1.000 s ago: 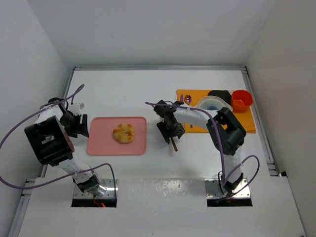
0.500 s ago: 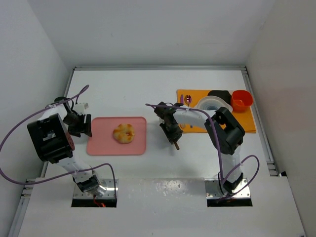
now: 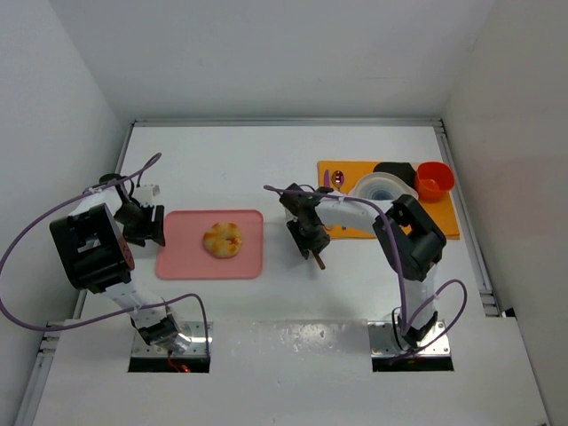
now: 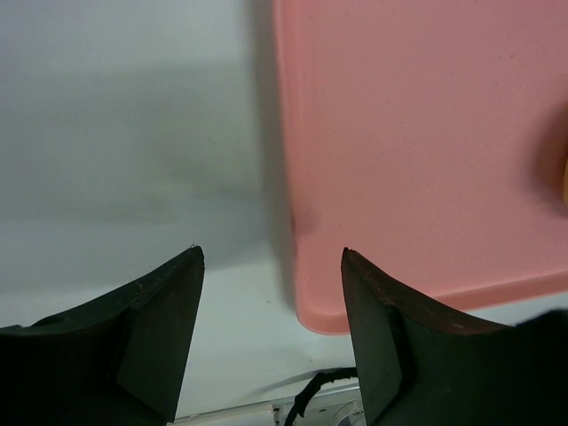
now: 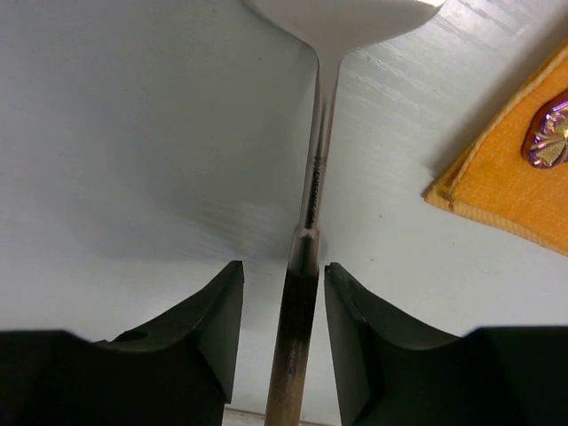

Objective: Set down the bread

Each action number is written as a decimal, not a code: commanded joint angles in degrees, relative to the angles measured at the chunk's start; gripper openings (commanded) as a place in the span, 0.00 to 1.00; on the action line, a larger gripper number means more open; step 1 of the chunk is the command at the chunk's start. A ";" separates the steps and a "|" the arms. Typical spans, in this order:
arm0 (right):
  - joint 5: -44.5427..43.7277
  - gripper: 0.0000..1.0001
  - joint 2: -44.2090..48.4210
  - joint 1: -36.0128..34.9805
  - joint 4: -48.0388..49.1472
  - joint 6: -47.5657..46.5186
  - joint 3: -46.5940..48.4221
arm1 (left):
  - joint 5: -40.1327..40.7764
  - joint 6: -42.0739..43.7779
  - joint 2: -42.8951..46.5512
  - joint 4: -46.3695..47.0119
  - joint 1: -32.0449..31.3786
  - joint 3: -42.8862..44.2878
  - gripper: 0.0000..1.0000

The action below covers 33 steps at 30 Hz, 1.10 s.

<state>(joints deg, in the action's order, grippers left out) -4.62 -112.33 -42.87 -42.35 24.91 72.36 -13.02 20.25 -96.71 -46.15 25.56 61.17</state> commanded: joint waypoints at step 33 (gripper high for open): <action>-31.31 0.00 -9.62 -15.39 -26.27 -32.46 32.31 | 1.59 -0.48 -3.49 0.71 -3.24 -1.40 0.63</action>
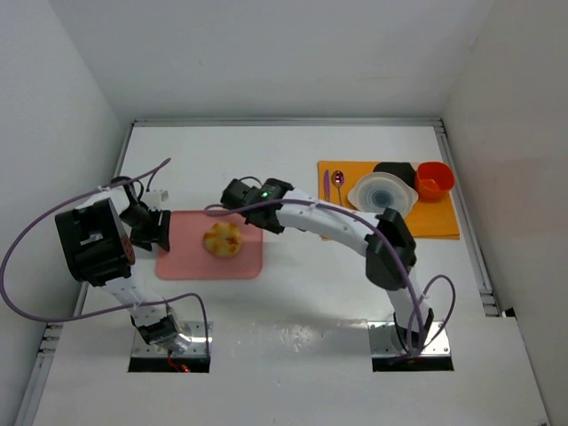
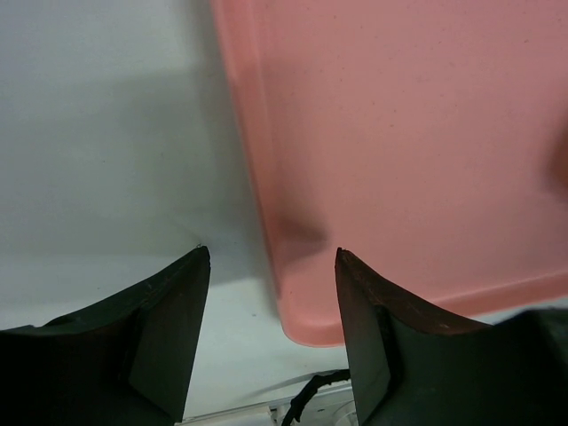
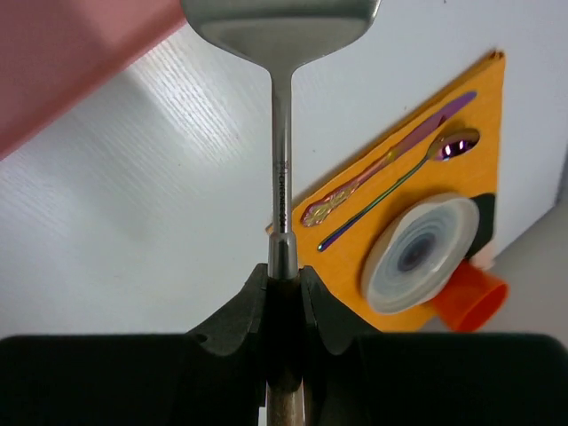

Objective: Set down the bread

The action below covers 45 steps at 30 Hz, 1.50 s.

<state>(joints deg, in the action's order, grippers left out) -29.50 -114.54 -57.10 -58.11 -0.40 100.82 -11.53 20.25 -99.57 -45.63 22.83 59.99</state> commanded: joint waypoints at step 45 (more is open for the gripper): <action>-4.08 0.00 -8.68 -8.55 -8.60 -13.57 -1.85 | -4.90 -3.02 -0.98 -1.04 -1.56 1.27 0.36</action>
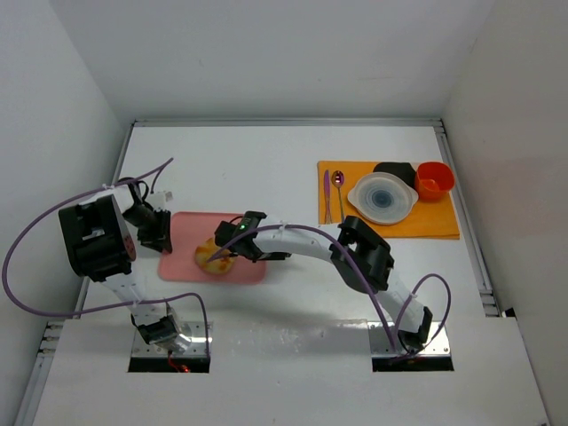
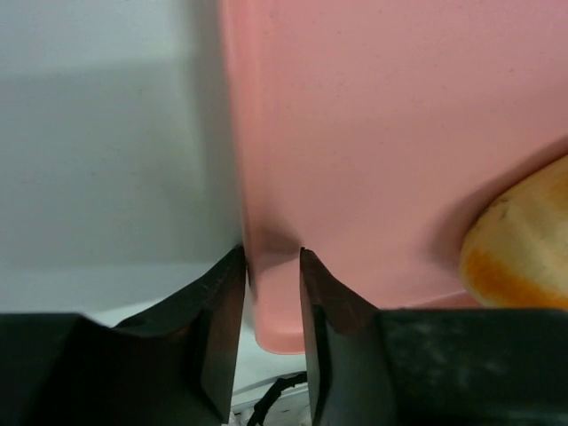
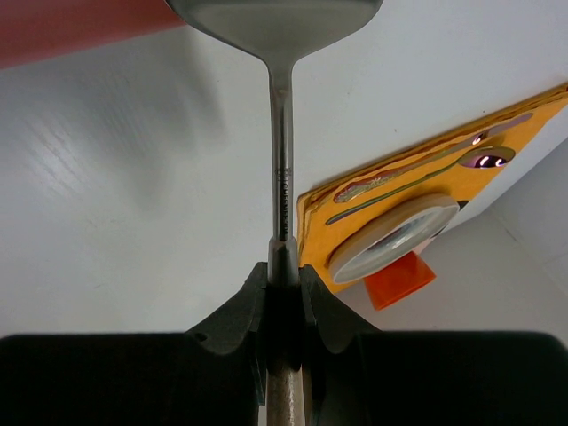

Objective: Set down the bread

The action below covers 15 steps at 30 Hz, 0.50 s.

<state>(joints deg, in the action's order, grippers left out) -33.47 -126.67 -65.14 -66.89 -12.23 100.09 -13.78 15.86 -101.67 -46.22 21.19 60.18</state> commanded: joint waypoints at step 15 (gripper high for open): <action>1.22 0.00 4.15 -0.42 2.72 -0.86 -3.15 | 1.56 0.05 -3.19 2.97 -1.59 -0.24 0.08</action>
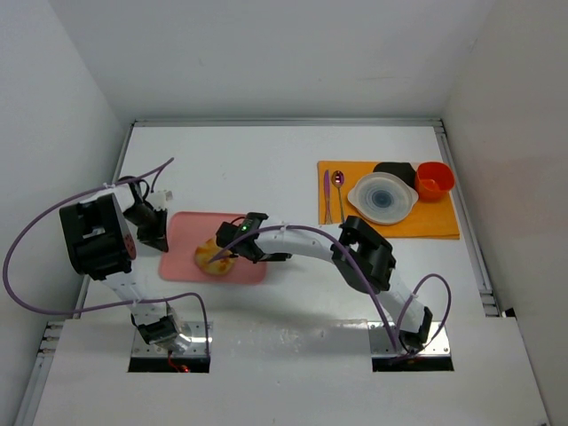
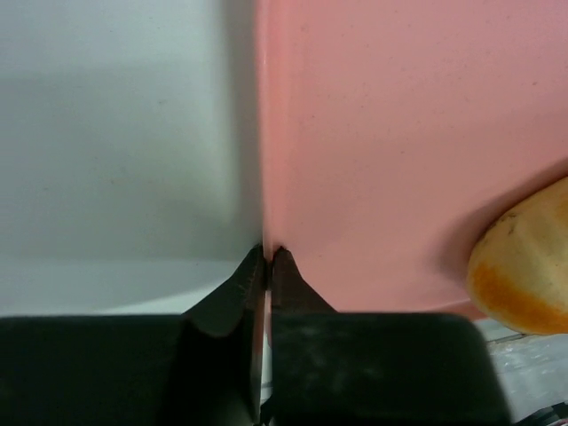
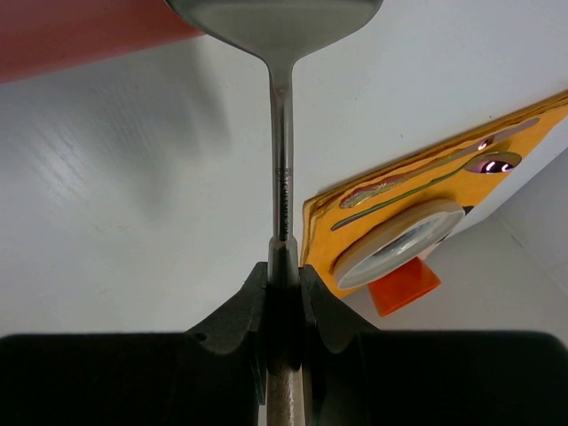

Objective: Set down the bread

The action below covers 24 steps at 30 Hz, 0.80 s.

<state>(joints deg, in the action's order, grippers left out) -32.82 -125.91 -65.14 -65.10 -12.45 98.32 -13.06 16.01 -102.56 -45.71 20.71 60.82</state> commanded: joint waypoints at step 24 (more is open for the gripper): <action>6.46 0.00 -6.00 -3.94 4.63 -6.29 9.94 | 3.22 -3.62 -2.64 3.00 -1.11 -2.02 0.00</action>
<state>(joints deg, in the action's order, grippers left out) -25.87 -129.62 -69.36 -60.25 -20.97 103.37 -12.34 13.21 -103.00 -46.33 20.56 61.23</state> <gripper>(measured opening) 0.154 0.020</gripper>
